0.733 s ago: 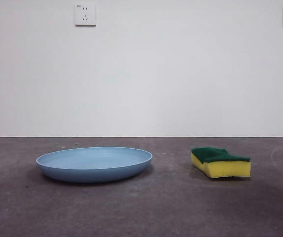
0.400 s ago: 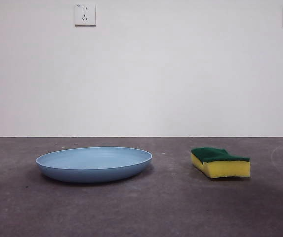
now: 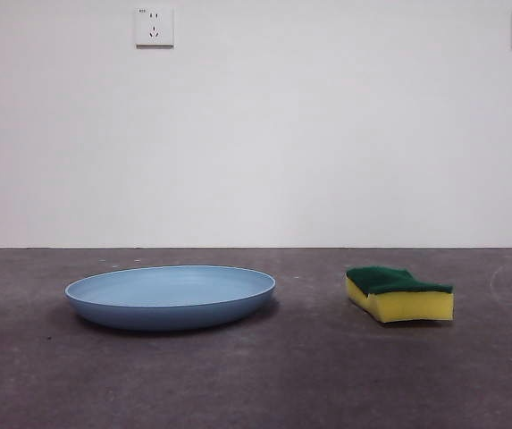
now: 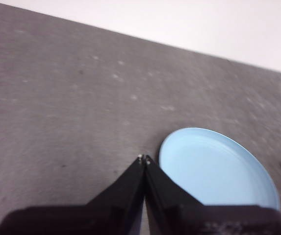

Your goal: Pick up the plate,pick up the cloth,clean the plate with the cloth

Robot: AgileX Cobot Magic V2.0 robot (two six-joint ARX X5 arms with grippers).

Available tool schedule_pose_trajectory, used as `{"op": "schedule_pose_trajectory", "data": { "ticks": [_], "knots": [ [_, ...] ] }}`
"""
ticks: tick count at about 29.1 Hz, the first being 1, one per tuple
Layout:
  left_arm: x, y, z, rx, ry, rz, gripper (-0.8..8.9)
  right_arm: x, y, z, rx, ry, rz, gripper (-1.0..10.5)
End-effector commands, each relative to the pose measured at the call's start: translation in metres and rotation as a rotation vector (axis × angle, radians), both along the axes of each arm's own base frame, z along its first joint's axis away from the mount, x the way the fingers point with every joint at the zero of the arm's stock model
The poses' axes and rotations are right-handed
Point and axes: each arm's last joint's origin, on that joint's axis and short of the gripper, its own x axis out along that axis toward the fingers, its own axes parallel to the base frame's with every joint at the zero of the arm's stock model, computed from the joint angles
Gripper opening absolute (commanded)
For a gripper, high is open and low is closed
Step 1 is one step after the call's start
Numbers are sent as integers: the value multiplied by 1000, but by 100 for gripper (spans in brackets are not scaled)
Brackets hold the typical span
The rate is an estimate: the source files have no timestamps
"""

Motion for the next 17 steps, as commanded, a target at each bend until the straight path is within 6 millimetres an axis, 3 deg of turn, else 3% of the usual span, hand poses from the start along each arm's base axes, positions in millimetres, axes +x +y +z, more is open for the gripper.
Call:
{"op": "schedule_pose_trajectory", "data": {
  "ticks": [1,6,11,13,14,15,16,17],
  "knots": [
    [15,0,16,75,49,-48,-7,17,1,14,-96,79,63,-8],
    [46,0,31,172,204,-101,-7,46,3,29,-178,206,132,-2],
    [81,-3,27,150,434,-188,-3,71,5,32,-198,294,157,19],
    [95,-5,21,106,479,-248,7,76,6,30,-198,308,158,185],
    [100,-6,18,75,483,-287,71,77,6,29,-197,311,158,271],
    [105,-8,16,38,479,-313,200,77,6,29,-198,311,158,322],
    [110,-9,14,4,475,-311,327,77,6,29,-198,311,158,325],
    [113,-11,13,-16,466,-302,367,77,6,29,-197,311,158,325]
  ]
}}
